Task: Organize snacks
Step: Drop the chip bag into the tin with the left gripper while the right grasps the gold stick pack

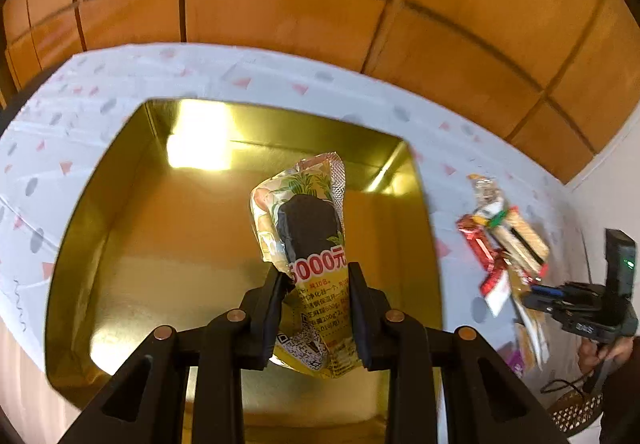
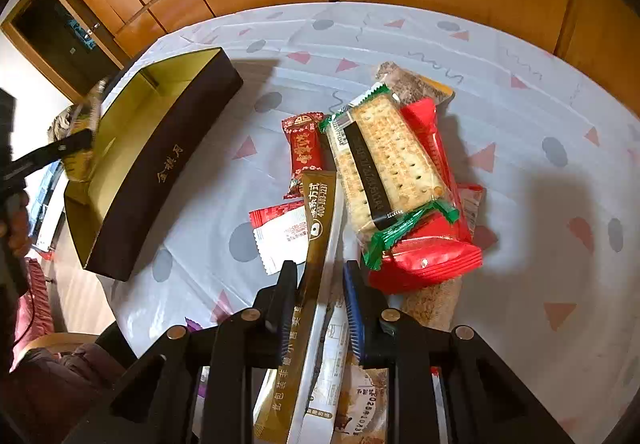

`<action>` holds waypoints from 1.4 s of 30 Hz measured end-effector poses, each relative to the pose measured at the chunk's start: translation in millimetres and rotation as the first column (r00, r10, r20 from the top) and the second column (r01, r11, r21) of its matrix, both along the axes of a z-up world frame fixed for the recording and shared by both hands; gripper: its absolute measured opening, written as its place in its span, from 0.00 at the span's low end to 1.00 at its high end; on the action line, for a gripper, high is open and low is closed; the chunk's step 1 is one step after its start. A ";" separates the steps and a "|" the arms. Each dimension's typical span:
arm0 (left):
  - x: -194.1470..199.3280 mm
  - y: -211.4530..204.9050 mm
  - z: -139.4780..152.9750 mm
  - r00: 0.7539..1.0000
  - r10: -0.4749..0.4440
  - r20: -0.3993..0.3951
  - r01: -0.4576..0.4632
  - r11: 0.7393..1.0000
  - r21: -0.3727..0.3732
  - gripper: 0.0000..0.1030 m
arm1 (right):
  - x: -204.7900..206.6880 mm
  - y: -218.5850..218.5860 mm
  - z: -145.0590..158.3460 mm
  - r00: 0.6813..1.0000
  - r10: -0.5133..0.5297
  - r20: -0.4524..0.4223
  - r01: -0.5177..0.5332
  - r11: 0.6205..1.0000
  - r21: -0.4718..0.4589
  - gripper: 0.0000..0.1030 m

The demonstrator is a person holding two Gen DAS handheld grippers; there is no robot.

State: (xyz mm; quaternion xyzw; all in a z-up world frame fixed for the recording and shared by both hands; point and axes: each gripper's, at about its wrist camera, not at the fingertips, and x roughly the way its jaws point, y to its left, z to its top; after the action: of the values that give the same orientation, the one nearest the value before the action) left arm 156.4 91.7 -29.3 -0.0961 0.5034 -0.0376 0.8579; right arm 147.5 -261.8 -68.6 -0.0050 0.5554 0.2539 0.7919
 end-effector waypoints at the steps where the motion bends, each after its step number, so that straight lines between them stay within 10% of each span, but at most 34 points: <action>1: 3.0 -0.2 -4.0 1.000 -0.002 -0.009 0.002 1.000 0.005 0.29 | 4.0 -1.0 -2.8 1.000 -0.006 -0.005 0.006 1.000 0.002 0.24; 4: 17.0 -3.0 -17.2 0.999 -0.007 -0.035 0.007 1.000 0.009 0.29 | 6.2 -8.5 -3.1 0.999 -0.029 -0.028 0.029 1.000 0.001 0.36; 16: 63.2 -45.8 -24.2 0.994 -0.112 -0.004 0.112 0.992 0.049 0.38 | 11.0 -1.7 -21.1 0.999 -0.009 -0.034 0.005 0.994 -0.108 0.30; 28: -11.8 -7.1 -7.4 0.997 0.055 0.051 -0.059 0.995 0.083 0.38 | 21.8 6.8 -18.9 0.998 0.013 -0.058 -0.018 0.995 -0.095 0.47; 42: -64.4 -1.6 4.2 0.992 0.059 0.113 -0.067 0.996 0.065 0.38 | 1.7 9.6 0.3 1.000 -0.001 -0.032 -0.002 0.995 -0.101 0.25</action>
State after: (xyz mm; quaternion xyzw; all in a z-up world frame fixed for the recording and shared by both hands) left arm 91.9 90.1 -25.1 -0.0804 0.4529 0.0015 0.8879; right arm 149.2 -252.3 -68.3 -0.0411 0.5799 0.2257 0.7817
